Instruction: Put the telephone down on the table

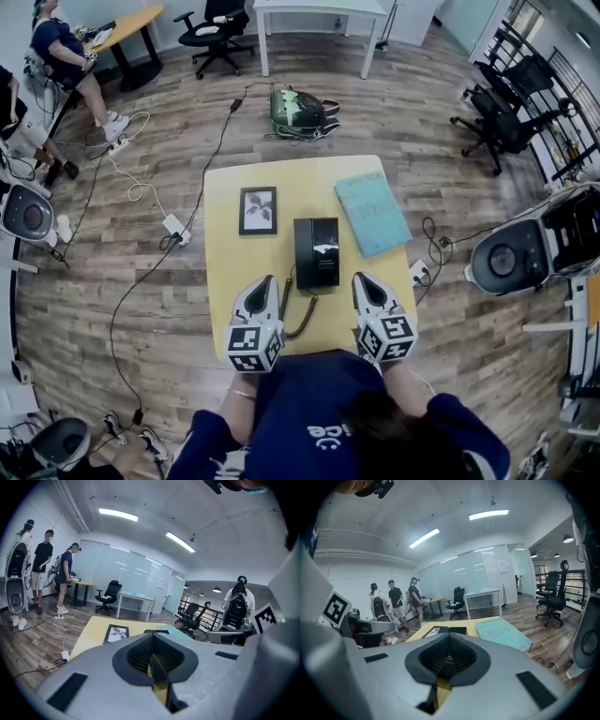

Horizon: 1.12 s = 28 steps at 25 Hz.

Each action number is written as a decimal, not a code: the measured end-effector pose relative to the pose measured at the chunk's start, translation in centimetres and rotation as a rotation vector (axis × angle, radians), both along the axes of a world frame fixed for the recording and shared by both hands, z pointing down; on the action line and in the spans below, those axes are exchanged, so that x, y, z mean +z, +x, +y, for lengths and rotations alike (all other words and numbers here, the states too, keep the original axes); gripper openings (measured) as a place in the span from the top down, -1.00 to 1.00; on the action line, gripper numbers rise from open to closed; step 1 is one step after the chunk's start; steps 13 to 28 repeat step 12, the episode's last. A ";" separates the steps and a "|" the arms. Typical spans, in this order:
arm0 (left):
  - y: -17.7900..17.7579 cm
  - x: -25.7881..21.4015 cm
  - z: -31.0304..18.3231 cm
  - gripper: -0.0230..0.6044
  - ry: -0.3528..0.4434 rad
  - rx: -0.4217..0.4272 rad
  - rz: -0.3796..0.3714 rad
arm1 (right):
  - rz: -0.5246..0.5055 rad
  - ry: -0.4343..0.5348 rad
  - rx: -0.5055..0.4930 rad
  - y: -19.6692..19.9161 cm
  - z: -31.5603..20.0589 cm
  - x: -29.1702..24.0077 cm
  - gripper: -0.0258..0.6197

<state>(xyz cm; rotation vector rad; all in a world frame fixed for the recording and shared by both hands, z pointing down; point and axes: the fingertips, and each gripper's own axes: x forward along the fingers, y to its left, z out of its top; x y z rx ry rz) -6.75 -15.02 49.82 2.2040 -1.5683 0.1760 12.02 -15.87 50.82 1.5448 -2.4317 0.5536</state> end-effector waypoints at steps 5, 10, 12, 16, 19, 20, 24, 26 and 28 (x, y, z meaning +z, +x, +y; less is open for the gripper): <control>-0.3 0.5 0.1 0.92 -0.010 0.000 0.001 | 0.017 -0.005 -0.002 -0.1 0.0 0.6 0.90; -0.4 0.7 -0.1 0.91 -0.012 -0.004 0.003 | 0.019 -0.003 -0.007 -0.4 -0.1 0.7 0.90; -0.5 0.8 -0.2 0.92 -0.012 -0.004 0.001 | 0.021 -0.001 -0.009 -0.5 -0.2 0.7 0.90; -0.5 0.8 -0.2 0.92 -0.012 -0.004 0.001 | 0.021 -0.001 -0.009 -0.5 -0.2 0.7 0.90; -0.5 0.8 -0.2 0.92 -0.012 -0.004 0.001 | 0.021 -0.001 -0.009 -0.5 -0.2 0.7 0.90; -0.5 0.8 -0.2 0.92 -0.012 -0.004 0.001 | 0.021 -0.001 -0.009 -0.5 -0.2 0.7 0.90; -0.5 0.8 -0.2 0.92 -0.012 -0.004 0.001 | 0.021 -0.001 -0.009 -0.5 -0.2 0.7 0.90; -0.5 0.8 -0.2 0.92 -0.012 -0.004 0.001 | 0.021 -0.001 -0.009 -0.5 -0.2 0.7 0.90; -0.5 0.8 -0.2 0.92 -0.012 -0.004 0.001 | 0.021 -0.001 -0.009 -0.5 -0.2 0.7 0.90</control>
